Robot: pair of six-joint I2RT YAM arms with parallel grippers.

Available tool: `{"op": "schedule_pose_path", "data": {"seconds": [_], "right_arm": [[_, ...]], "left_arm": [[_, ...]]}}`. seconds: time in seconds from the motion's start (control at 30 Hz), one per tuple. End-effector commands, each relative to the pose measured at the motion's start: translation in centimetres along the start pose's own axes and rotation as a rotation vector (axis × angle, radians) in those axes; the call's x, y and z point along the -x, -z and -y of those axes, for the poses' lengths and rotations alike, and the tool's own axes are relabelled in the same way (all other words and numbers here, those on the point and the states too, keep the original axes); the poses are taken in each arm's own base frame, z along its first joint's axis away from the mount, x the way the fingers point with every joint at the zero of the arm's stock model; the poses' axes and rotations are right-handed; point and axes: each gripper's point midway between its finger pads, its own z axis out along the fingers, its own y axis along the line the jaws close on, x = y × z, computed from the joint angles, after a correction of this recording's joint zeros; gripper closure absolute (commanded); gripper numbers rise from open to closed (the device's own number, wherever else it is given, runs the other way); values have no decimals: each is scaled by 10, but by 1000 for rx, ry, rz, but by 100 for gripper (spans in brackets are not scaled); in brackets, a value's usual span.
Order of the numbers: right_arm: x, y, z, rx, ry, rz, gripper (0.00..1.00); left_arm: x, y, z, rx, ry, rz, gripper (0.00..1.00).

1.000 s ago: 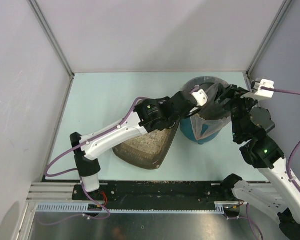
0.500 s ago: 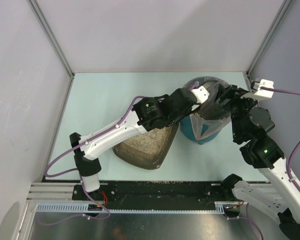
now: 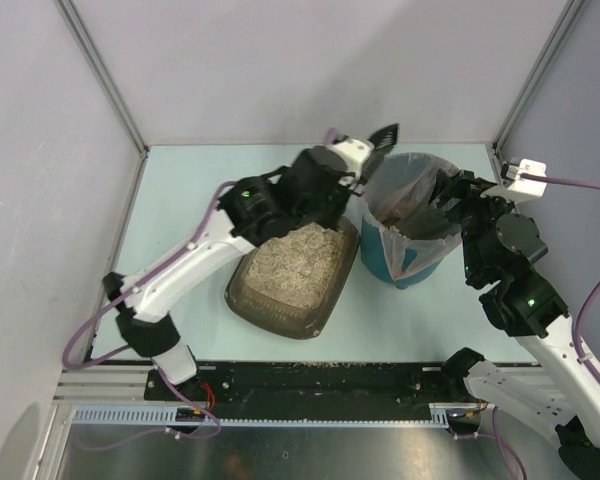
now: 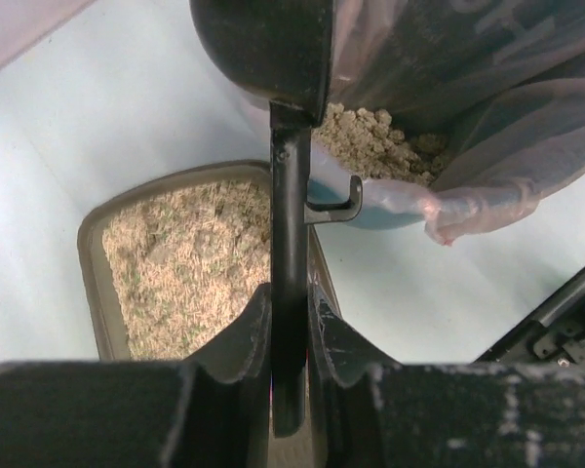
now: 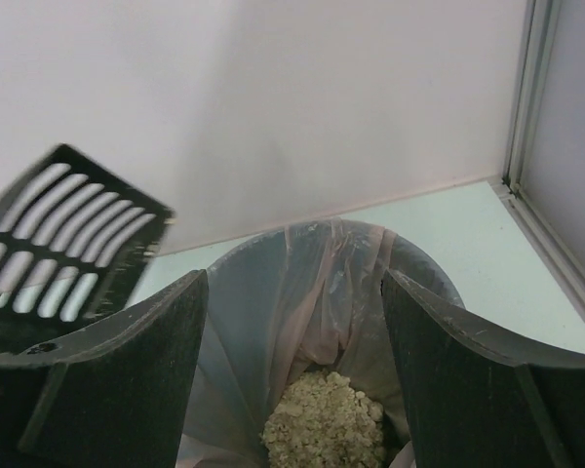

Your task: Clean the litter box

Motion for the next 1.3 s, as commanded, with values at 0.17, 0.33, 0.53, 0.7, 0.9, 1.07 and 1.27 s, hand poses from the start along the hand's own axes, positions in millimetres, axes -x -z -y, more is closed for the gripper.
{"op": "schedule_pose_path", "data": {"seconds": [0.17,0.33,0.53,0.7,0.9,1.07,1.27], "right_arm": [[0,-2,-2,-6,-24,3,24],[-2,-5,-9,19,-22,-1,24],[-8,-7,-15,38,-24,-19,24],[-13,-7,-14,29,-40,-37,24],[-14,-5,-12,22,-42,-43,24],[-13,-5,-9,15,-24,-39,24],[-13,-4,-7,4,-28,-39,23]], "left_arm": [[-31,54,-26,-125,355,-17,100],[-85,57,-31,-212,525,-164,100],[-137,66,-19,-291,775,-338,100],[-202,67,-21,-292,1081,-533,100],[-223,66,-30,-242,1225,-563,100],[-233,62,-23,-296,1319,-672,100],[-233,51,-29,-269,1368,-708,100]]}}
